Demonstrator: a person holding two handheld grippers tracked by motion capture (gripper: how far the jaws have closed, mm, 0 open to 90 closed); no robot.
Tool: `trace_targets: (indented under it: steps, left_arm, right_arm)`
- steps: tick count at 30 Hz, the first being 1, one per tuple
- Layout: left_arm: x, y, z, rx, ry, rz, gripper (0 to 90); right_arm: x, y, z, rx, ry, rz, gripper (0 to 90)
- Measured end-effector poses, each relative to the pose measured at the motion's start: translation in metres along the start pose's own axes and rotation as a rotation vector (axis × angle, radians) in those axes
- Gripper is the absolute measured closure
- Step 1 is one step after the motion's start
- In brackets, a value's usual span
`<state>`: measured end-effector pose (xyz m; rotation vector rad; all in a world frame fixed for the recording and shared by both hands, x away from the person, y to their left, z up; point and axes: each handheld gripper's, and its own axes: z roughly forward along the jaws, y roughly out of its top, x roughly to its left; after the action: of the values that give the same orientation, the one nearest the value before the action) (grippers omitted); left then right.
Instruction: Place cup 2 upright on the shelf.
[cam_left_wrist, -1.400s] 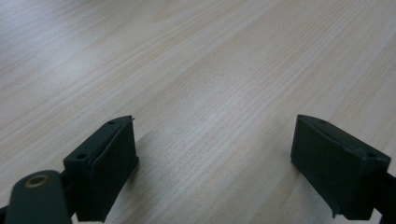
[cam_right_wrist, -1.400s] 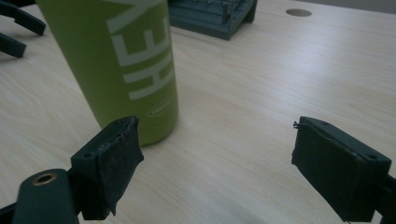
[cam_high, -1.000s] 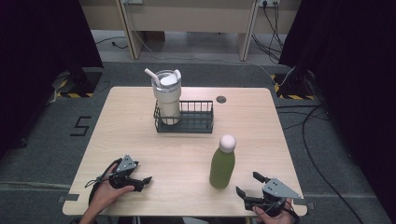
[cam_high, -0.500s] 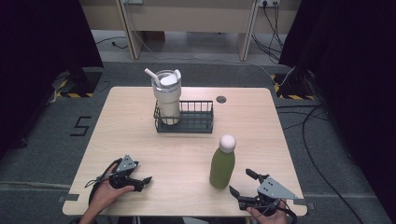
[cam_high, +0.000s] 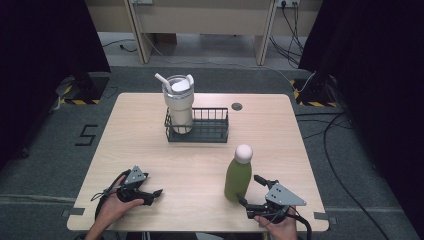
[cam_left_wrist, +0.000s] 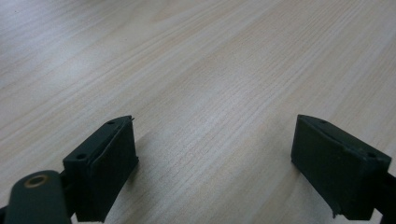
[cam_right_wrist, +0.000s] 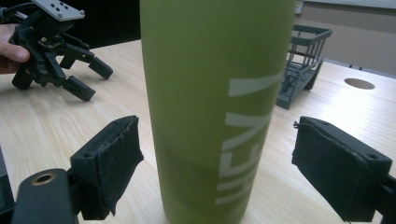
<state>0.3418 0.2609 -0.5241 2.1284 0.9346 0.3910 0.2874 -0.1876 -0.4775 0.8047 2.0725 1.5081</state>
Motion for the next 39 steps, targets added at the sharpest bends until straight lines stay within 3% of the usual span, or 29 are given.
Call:
trace_targets:
  steps: [14, 39]
  left_arm:
    - [0.000, 0.000, 0.000, 0.000, 0.000, 0.000, 13.1]
    - [0.000, 0.000, 0.000, 0.000, 0.000, 0.001, 13.1]
  right_arm:
    - [-0.001, 0.001, 0.024, -0.010, 0.031, -0.009, 15.1]
    - [-0.005, -0.002, 0.043, -0.048, 0.065, 0.027, 19.0]
